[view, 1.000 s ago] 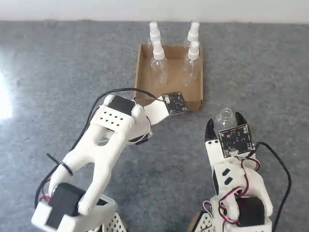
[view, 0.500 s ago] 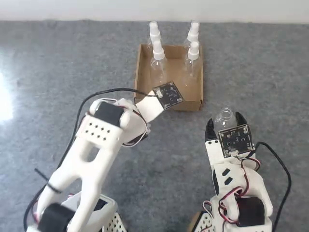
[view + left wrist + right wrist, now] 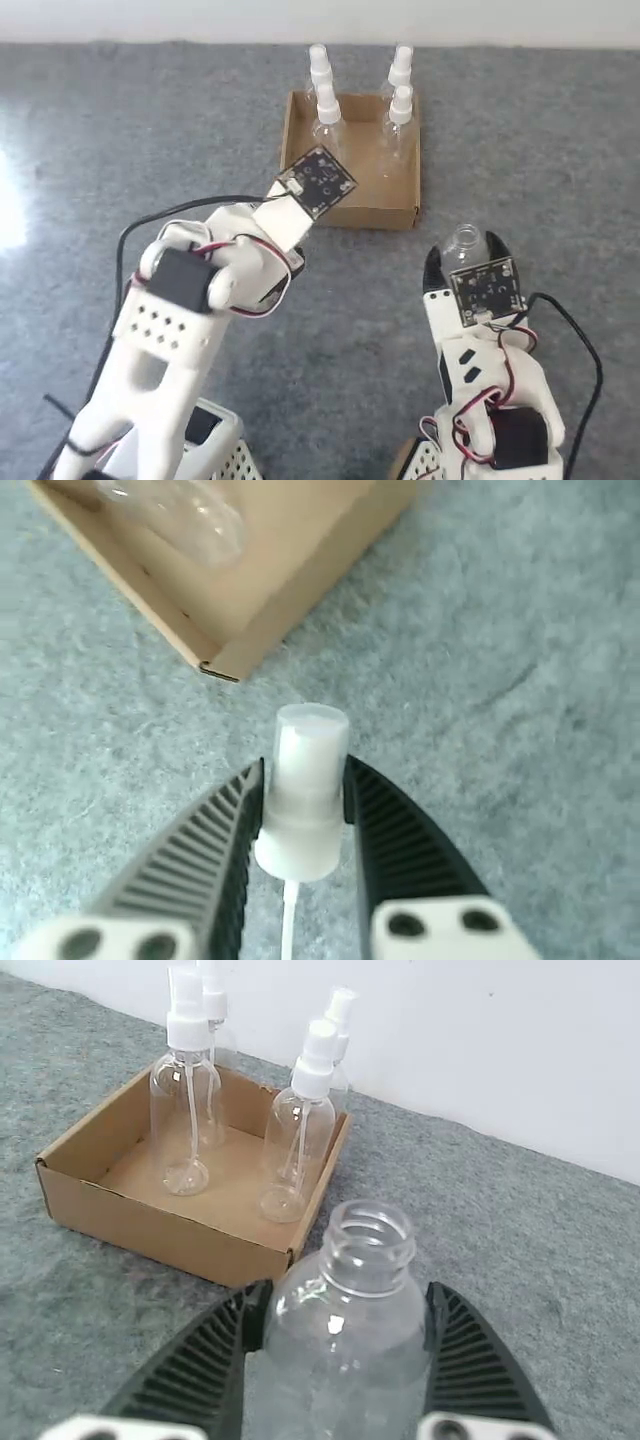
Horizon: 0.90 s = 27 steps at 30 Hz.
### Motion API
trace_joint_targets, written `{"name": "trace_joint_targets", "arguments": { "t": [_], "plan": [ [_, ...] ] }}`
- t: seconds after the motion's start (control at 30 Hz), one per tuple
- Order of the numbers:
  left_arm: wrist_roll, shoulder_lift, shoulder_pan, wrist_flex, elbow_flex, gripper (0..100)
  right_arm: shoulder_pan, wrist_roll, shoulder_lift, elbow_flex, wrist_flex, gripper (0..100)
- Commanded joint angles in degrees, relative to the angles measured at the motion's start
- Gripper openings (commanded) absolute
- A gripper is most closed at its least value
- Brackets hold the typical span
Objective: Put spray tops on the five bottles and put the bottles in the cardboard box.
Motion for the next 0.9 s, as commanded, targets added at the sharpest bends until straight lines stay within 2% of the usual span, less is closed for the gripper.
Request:
{"name": "trace_joint_targets", "arguments": {
  "t": [0.0,0.43,0.7,0.87],
  "plan": [
    [4.13,-4.92,-0.35,-2.64,-1.54,5,-4.35,-0.53,-0.57,-0.70,-0.75,14.4],
    [15.56,-14.42,-0.35,-10.99,-1.63,5,-14.29,-0.53,-0.57,4.84,-7.43,14.4],
    [21.54,-18.64,-0.35,-15.65,-1.54,5,-14.90,-0.53,-0.57,4.75,-7.78,14.4],
    [21.80,-19.08,-0.35,-18.73,-1.71,5,-14.90,-0.35,-0.57,4.84,-7.78,14.4]
  ]
}}
